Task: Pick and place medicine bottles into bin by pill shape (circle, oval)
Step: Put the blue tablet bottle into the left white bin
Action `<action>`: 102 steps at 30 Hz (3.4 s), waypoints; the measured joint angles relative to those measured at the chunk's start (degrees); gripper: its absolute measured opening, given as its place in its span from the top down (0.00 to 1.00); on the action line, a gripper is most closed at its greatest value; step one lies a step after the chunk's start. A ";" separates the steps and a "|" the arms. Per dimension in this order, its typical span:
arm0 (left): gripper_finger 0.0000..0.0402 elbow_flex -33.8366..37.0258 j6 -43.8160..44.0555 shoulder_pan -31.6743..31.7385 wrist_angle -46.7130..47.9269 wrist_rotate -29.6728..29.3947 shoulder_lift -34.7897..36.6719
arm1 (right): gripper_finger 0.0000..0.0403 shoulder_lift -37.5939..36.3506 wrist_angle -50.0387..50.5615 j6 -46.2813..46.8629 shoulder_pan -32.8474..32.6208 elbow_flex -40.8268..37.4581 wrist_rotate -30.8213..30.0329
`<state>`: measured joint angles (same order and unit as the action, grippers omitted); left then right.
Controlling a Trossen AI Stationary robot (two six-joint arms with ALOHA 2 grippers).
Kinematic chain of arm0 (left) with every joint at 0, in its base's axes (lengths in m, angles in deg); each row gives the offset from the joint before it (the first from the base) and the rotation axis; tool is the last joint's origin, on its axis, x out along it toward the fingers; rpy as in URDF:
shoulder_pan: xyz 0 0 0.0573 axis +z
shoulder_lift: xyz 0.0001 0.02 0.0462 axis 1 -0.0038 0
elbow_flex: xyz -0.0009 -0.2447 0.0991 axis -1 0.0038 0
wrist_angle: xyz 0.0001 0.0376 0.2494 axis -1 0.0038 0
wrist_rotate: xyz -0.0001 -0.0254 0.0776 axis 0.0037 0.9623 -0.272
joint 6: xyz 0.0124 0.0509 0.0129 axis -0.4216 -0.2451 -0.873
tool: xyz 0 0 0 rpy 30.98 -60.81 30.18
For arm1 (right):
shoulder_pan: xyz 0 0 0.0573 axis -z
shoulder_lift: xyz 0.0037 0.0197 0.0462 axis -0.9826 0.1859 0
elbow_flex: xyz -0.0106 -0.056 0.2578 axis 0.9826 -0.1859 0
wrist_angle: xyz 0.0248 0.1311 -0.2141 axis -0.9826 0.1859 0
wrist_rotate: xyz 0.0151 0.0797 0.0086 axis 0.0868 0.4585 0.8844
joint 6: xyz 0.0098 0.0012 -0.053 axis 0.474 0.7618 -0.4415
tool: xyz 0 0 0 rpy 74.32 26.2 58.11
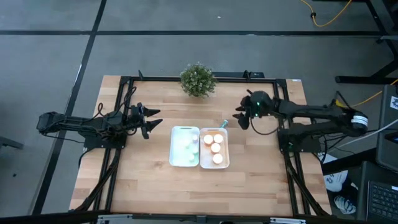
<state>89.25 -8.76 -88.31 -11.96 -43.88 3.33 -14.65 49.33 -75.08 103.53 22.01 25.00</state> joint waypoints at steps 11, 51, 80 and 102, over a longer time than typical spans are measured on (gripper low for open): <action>0.36 0.02 0.00 0.00 0.00 0.00 0.00 | 0.49 14.36 -20.23 -16.56 5.74 0.00 11.66; 0.36 0.00 -0.01 0.00 0.00 0.01 -0.01 | 0.08 22.26 -14.43 -46.52 7.25 0.02 24.20; 0.36 0.02 -0.02 0.00 0.00 0.02 -0.02 | 0.31 33.15 -24.93 -34.60 6.72 0.09 25.15; 0.36 0.01 -0.01 0.00 0.00 0.02 -0.01 | 0.60 33.06 -24.60 -30.23 7.85 0.04 24.19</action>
<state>89.26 -8.77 -88.31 -11.96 -43.86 3.32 18.41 24.73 -105.30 111.38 22.06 49.20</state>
